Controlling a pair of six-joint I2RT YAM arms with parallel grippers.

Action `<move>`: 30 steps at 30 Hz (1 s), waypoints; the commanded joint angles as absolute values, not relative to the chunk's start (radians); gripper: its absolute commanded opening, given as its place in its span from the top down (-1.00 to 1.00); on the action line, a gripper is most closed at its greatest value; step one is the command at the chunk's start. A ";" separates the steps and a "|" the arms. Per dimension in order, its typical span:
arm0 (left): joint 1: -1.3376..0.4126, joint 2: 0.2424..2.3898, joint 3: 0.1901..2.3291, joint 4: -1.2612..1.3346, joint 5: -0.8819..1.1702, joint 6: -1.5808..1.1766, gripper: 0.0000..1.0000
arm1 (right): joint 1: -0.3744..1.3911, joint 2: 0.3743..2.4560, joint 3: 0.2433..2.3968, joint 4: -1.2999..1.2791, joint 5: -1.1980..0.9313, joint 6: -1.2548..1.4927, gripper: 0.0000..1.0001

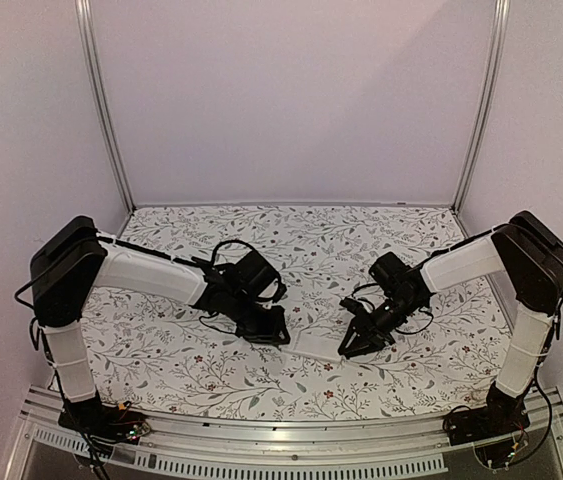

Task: Load the batteries into the remote control
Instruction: Load the battery cover onto the remote control without the battery cover.

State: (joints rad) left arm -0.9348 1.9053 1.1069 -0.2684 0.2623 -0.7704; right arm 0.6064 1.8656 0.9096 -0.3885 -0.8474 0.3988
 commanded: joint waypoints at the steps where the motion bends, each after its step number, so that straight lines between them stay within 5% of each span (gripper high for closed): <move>1: -0.949 1.949 1.111 -0.285 0.270 -0.762 0.55 | 0.602 1.892 0.912 -0.403 -0.789 0.391 0.54; 30: -1.038 2.029 1.094 -0.225 0.414 -0.808 0.68 | 0.604 1.950 0.966 -0.320 -0.808 0.450 0.82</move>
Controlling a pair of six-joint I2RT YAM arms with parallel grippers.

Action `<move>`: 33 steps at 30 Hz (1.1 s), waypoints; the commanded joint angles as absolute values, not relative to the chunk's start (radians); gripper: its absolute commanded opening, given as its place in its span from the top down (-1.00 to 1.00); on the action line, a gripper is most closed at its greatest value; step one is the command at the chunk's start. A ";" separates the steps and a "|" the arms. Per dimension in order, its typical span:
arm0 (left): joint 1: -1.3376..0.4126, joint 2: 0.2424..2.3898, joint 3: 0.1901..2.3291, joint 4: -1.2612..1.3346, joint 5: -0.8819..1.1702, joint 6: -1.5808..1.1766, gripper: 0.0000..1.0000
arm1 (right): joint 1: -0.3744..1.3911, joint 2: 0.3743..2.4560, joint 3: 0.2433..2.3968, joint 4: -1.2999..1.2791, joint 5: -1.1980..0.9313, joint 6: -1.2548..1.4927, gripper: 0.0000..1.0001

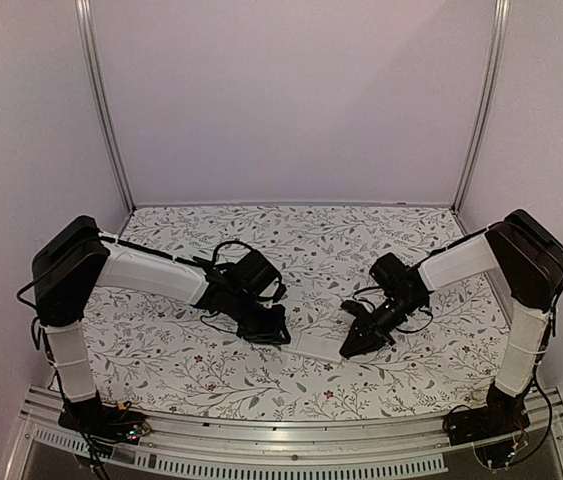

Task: Load the batteries into the remote control
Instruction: Load the battery cover onto the remote control without the battery cover.

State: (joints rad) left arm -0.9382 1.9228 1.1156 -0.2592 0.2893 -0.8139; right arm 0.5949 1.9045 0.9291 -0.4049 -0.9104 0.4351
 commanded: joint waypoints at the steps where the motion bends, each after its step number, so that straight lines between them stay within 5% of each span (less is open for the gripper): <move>1: -1.037 2.026 1.094 -0.232 0.407 -0.807 0.67 | 0.604 1.949 0.967 -0.322 -0.806 0.451 0.82; 8: -1.020 2.011 1.078 -0.248 0.385 -0.824 0.63 | 0.589 1.945 0.970 -0.333 -0.796 0.444 0.82; 14: -0.982 1.952 1.068 -0.304 0.325 -0.793 0.37 | 0.575 1.940 0.971 -0.355 -0.785 0.433 0.72; 23: -0.931 1.861 1.074 -0.373 0.242 -0.754 0.29 | 0.546 1.907 0.949 -0.399 -0.742 0.410 0.21; 33: -0.931 1.863 1.085 -0.354 0.244 -0.747 0.35 | 0.548 1.894 0.944 -0.408 -0.767 0.403 0.43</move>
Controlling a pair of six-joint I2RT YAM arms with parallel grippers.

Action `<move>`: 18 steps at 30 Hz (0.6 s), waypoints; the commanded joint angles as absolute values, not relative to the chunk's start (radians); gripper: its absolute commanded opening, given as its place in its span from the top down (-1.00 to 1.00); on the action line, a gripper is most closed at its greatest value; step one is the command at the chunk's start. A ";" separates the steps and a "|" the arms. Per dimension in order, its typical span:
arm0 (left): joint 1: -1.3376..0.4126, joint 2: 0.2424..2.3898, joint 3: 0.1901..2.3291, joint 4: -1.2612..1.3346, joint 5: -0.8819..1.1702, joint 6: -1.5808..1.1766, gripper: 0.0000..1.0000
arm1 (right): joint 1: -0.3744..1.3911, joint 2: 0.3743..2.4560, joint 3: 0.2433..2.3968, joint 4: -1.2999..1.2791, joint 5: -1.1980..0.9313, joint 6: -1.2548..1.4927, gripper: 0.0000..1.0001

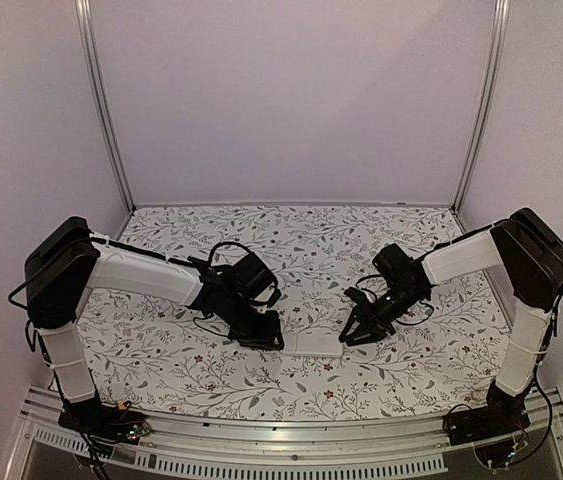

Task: Load the batteries into the remote control
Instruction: Load the battery cover onto the remote control without the battery cover.

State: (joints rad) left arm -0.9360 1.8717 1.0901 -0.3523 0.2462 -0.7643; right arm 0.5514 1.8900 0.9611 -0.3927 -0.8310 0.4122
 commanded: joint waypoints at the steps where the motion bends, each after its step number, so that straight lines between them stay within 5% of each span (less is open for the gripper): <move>1: -0.932 1.868 1.090 -0.351 0.247 -0.747 0.36 | 0.551 1.895 0.945 -0.408 -0.771 0.406 0.45; 18: -0.967 1.929 1.135 -0.285 0.308 -0.755 0.65 | 0.578 1.912 0.969 -0.380 -0.814 0.429 0.65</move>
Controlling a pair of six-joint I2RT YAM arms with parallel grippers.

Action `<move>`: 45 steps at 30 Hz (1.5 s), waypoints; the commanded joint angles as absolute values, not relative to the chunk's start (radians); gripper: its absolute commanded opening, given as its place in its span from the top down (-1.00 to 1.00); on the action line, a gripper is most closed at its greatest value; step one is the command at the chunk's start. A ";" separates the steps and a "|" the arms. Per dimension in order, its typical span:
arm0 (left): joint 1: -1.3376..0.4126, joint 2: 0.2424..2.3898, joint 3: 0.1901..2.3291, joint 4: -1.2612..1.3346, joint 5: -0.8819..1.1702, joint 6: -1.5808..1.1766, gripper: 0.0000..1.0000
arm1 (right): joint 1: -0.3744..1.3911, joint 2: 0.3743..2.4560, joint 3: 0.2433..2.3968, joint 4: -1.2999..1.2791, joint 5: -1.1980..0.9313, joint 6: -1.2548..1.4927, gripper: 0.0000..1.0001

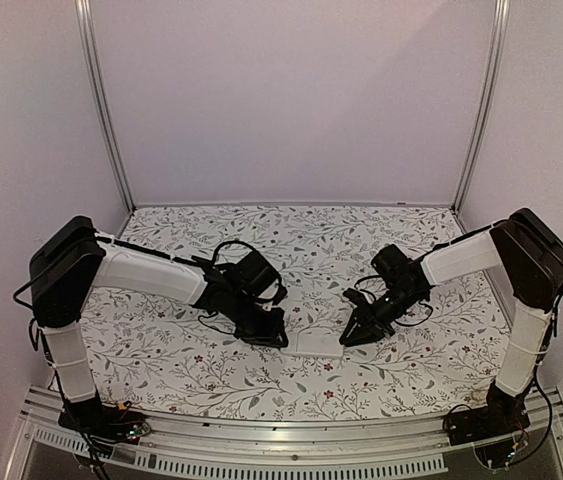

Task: Load the batteries into the remote control
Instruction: Load the battery cover onto the remote control without the battery cover.

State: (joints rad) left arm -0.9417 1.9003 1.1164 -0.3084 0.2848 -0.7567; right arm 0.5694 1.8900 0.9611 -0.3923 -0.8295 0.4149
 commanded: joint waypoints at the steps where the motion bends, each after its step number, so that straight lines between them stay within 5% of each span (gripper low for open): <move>1: -0.970 1.930 1.134 -0.280 0.310 -0.759 0.66 | 0.581 1.913 0.972 -0.379 -0.815 0.429 0.67; 36: -1.051 1.946 1.145 -0.198 0.373 -0.817 0.66 | 0.619 1.949 1.042 -0.388 -0.810 0.440 0.76; 45: -0.983 1.818 1.031 -0.199 0.289 -0.848 0.39 | 0.521 1.894 1.009 -0.449 -0.733 0.402 0.17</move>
State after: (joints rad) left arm -0.9817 1.8862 1.0683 -0.2428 0.2989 -0.8398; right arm 0.5488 1.9171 1.0237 -0.4271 -0.8070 0.4274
